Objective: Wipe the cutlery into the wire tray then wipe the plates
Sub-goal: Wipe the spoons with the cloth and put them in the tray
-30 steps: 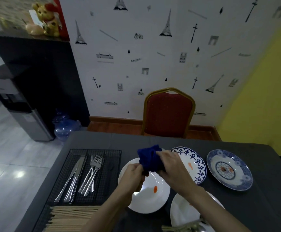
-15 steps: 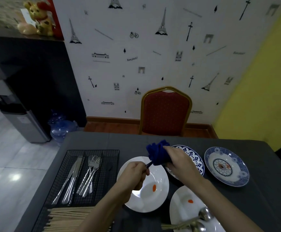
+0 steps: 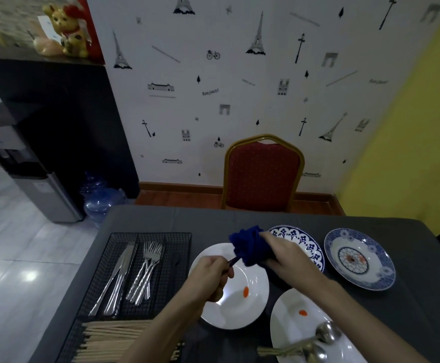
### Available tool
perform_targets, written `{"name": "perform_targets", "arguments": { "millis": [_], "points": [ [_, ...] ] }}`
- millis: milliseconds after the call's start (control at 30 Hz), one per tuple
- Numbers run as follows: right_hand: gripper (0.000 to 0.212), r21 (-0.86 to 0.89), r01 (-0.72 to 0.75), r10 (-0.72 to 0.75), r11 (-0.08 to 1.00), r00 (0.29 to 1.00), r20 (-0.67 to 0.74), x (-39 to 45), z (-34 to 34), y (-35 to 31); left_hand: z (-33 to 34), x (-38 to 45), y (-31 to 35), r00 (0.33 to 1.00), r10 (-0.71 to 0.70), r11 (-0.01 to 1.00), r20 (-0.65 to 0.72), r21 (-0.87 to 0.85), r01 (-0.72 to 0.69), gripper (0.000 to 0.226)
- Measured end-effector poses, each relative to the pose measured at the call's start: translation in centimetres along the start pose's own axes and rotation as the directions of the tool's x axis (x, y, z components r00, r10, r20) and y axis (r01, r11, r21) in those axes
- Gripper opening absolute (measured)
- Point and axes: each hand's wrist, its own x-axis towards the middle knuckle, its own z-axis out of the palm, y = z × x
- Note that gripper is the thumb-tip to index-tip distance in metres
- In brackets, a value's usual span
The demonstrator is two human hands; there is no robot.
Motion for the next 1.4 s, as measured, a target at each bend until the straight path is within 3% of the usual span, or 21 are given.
{"name": "perform_targets", "arguments": {
  "millis": [100,233,333,400,467,567,633,767,867,933,1000,1167,1300,1400],
  "points": [
    [0.039,-0.039,-0.034,0.032,0.999,0.998,-0.059,0.7,0.6,-0.4,0.2,0.4,0.3,1.0,0.004,1.0,-0.025,0.028,-0.003,0.031],
    [0.042,0.038,0.01,-0.01,0.999,1.0,-0.006,0.5,1.2,-1.5,-0.4,0.3,0.3,1.0,0.006,0.999,-0.006,0.046,-0.005,0.032],
    [0.045,-0.116,0.026,-0.023,0.993,0.999,0.027,0.5,-0.1,1.0,-0.7,0.0,0.3,1.0,0.023,0.998,0.005,0.055,-0.023,0.029],
    [0.035,-0.148,-0.052,0.046,0.988,0.998,-0.042,0.8,-1.1,2.8,-0.8,-0.2,0.4,0.997,0.069,0.996,-0.026,0.06,-0.067,0.028],
    [0.024,0.005,-0.215,0.212,0.977,0.957,-0.198,1.0,-2.0,3.6,-1.0,-0.4,0.4,0.986,0.143,0.989,-0.085,0.051,-0.139,0.029],
    [0.026,0.324,-0.34,0.45,0.883,0.813,-0.371,0.9,-2.1,3.2,-1.7,-0.3,0.4,0.962,0.216,0.973,-0.166,0.122,-0.197,0.038],
    [0.027,0.39,-0.351,0.498,0.851,0.776,-0.386,0.8,-1.5,2.6,-2.0,0.2,0.4,0.959,0.212,0.97,-0.189,0.162,-0.182,0.046],
    [0.025,0.485,-0.306,0.528,0.819,0.732,-0.43,1.0,-0.5,0.8,-1.6,0.8,-0.4,0.972,0.152,0.972,-0.181,0.205,-0.114,0.029],
    [0.027,0.465,-0.246,0.453,0.851,0.791,-0.411,0.5,0.8,-0.8,-0.2,0.8,-0.8,0.984,0.151,0.956,-0.09,0.267,-0.122,0.028],
    [0.035,0.31,-0.198,0.302,0.93,0.891,-0.34,-0.3,1.9,-1.4,0.7,0.8,-0.5,0.979,0.19,0.941,-0.069,0.297,-0.162,0.028],
    [0.042,0.092,-0.121,0.143,0.988,0.945,-0.295,-0.8,2.6,-1.1,1.0,0.7,-0.1,0.973,0.225,0.934,-0.057,0.295,-0.199,0.028],
    [0.036,0.188,-0.259,0.311,0.947,0.881,-0.355,0.0,0.9,0.4,1.0,0.6,0.1,0.973,0.223,0.955,-0.054,0.213,-0.207,0.027],
    [0.044,0.058,-0.085,0.097,0.995,0.962,-0.255,-1.0,1.9,-1.4,1.7,0.8,0.2,0.977,0.214,0.953,-0.024,0.225,-0.203,0.025],
    [0.037,0.07,-0.135,0.15,0.988,0.948,-0.281,0.1,1.6,-0.7,1.6,0.4,-0.4,0.975,0.219,0.955,-0.043,0.213,-0.205,0.027]
  ]
}}
